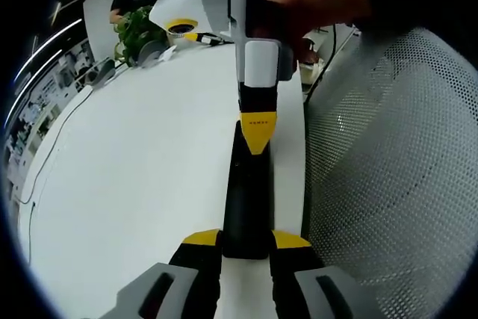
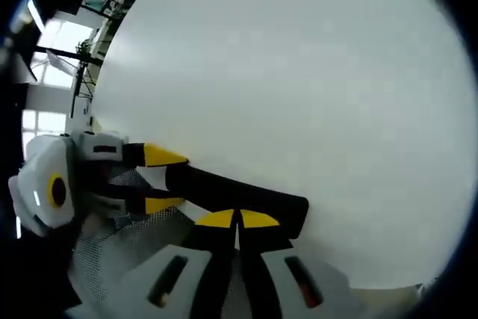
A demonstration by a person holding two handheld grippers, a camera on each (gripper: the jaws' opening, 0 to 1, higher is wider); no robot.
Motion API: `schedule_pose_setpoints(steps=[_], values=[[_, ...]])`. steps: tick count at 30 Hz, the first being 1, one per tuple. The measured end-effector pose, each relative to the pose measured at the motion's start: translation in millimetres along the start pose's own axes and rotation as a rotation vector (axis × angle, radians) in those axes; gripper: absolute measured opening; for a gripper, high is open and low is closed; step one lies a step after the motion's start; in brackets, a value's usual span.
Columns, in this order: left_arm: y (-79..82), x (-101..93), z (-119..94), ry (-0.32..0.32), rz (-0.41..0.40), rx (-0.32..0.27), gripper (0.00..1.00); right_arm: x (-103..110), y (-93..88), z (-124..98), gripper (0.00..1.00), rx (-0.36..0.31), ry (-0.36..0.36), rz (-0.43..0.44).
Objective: Press the specified remote control buttons in sequence, fully releasing each button before pressing the next.
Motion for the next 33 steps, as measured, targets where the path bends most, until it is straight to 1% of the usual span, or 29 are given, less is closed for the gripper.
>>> schedule_pose_setpoints(steps=[9, 13, 19, 24, 28, 31, 33], values=[[0.3, -0.7, 0.8, -0.002, 0.004, 0.000, 0.25, 0.3, -0.5, 0.7, 0.00, 0.004, -0.009, -0.012], [0.5, -1.0, 1.0, -0.003, 0.006, 0.001, 0.25, 0.0, 0.6, 1.2, 0.00, 0.014, -0.013, -0.035], [0.9, -0.9, 0.9, -0.002, 0.008, 0.002, 0.25, 0.7, 0.2, -0.3, 0.00, 0.011, -0.007, -0.022], [0.8, -0.4, 0.8, -0.002, 0.008, 0.000, 0.25, -1.0, 1.3, -2.1, 0.00, -0.001, -0.001, 0.013], [0.8, -0.2, 0.7, -0.002, 0.008, 0.000, 0.25, -2.0, 3.1, -4.5, 0.00, -0.020, -0.009, 0.006], [0.9, -0.2, 0.7, -0.002, 0.010, 0.000, 0.25, -0.4, 3.2, -3.4, 0.00, -0.019, 0.013, 0.013], [0.9, -0.1, 0.7, -0.002, 0.010, 0.000, 0.25, 0.0, 3.6, -3.0, 0.00, -0.017, 0.001, -0.001]])
Point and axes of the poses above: the point that each gripper's makers call its tool centre point, and the gripper's own axes: z roughly forward along the fingers, x roughly to its left, y roughly out of its top, the point moved 7 cm from there along -z, roughly backward along the fingers, and after that the axes turned 10 degrees about y, right-handed, at the moved point
